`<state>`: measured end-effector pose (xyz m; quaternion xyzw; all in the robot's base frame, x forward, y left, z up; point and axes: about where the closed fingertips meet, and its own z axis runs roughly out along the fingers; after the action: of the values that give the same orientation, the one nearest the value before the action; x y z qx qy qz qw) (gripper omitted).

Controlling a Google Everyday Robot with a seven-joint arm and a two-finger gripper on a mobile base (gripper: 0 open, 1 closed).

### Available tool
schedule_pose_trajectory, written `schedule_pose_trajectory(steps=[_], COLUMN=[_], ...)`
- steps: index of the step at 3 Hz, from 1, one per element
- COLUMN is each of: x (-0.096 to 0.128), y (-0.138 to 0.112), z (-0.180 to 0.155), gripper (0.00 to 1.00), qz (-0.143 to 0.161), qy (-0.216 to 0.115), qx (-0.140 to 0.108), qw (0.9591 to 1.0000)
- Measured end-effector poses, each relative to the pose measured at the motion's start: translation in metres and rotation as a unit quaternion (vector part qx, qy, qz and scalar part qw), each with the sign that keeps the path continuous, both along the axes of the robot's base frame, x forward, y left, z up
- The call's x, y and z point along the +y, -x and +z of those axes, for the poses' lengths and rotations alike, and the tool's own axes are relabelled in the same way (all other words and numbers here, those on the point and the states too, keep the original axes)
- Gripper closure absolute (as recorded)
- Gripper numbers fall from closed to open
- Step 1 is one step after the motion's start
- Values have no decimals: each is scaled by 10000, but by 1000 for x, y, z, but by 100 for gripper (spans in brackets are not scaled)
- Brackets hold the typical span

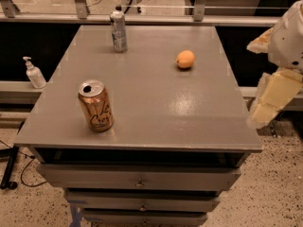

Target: Pick orange can

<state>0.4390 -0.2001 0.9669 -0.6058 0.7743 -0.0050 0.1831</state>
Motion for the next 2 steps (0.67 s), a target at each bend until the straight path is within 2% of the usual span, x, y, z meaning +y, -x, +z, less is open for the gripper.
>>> schedule_pose_trajectory(steps=[1,2], x=[47,122], y=[-8,-24], z=[-36,-59], gripper=[0,0], qz=[426,988], qy=[-876,-1950], qx=[70,67], qw=[9952,9758])
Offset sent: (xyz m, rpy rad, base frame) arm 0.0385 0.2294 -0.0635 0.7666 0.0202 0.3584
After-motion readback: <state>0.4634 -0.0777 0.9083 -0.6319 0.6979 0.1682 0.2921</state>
